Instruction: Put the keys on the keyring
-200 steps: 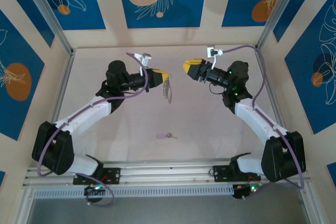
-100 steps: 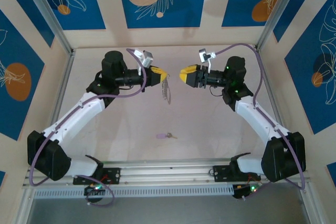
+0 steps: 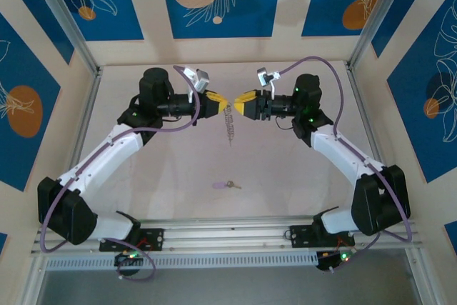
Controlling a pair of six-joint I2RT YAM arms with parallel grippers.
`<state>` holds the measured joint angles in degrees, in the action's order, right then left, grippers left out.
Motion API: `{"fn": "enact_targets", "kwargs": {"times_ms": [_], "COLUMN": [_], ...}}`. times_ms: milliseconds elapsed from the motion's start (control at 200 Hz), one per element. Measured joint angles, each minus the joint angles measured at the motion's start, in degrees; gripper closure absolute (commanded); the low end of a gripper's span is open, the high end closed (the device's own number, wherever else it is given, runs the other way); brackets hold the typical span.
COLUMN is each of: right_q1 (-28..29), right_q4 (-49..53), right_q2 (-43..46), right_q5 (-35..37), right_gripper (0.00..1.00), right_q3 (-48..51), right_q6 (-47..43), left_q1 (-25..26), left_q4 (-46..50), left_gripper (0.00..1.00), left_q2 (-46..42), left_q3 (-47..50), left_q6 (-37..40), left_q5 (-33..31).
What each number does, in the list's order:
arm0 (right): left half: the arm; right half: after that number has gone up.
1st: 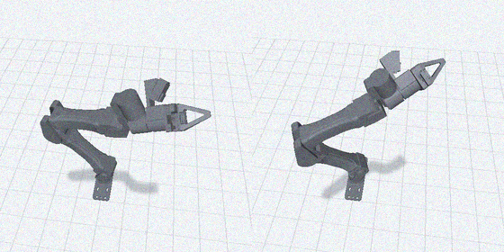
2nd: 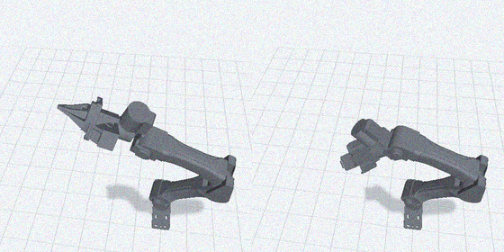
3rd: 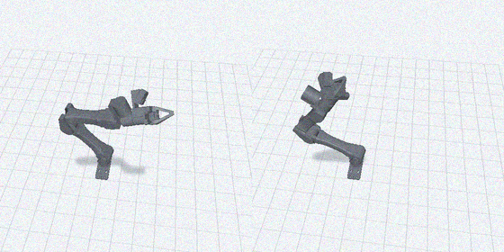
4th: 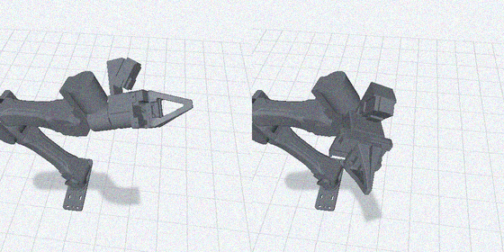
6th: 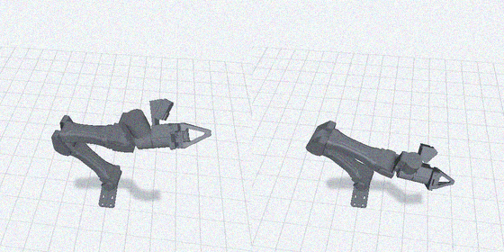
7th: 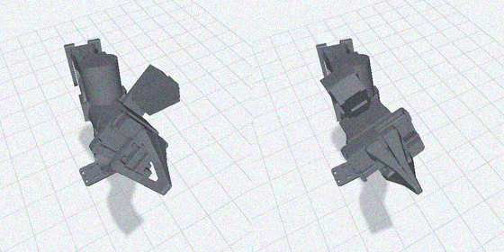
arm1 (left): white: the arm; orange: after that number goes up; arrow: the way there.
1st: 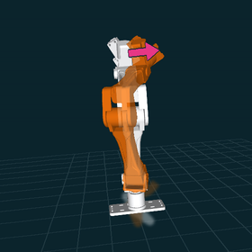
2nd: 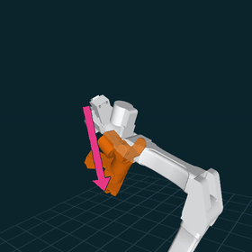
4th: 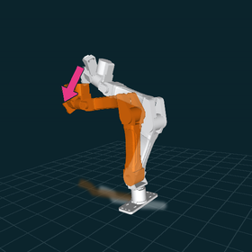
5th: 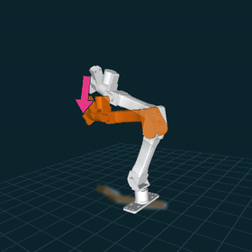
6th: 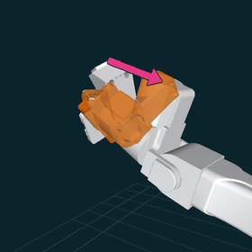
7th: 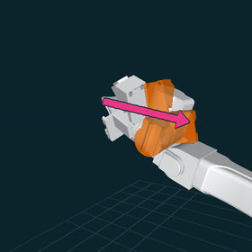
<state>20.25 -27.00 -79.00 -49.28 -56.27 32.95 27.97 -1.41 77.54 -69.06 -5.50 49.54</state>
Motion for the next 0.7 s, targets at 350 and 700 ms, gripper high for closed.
{"fn": "enact_targets", "kwargs": {"times_ms": [350, 700], "right_q1": [1.18, 2.14], "right_q4": [-1.29, -1.97], "right_q2": [-0.72, -0.61], "right_q5": [-0.09, -0.07], "right_gripper": [0.65, 0.66], "right_q3": [-0.02, -0.50], "right_q6": [0.00, 0.00], "left_q1": [-0.13, -0.20], "left_q4": [0.17, 0.24], "left_gripper": [1.00, 1.00], "left_q2": [0.22, 0.22], "left_q3": [-0.02, -0.02], "left_q6": [-0.09, -0.04], "left_q5": [0.00, 0.02]}}
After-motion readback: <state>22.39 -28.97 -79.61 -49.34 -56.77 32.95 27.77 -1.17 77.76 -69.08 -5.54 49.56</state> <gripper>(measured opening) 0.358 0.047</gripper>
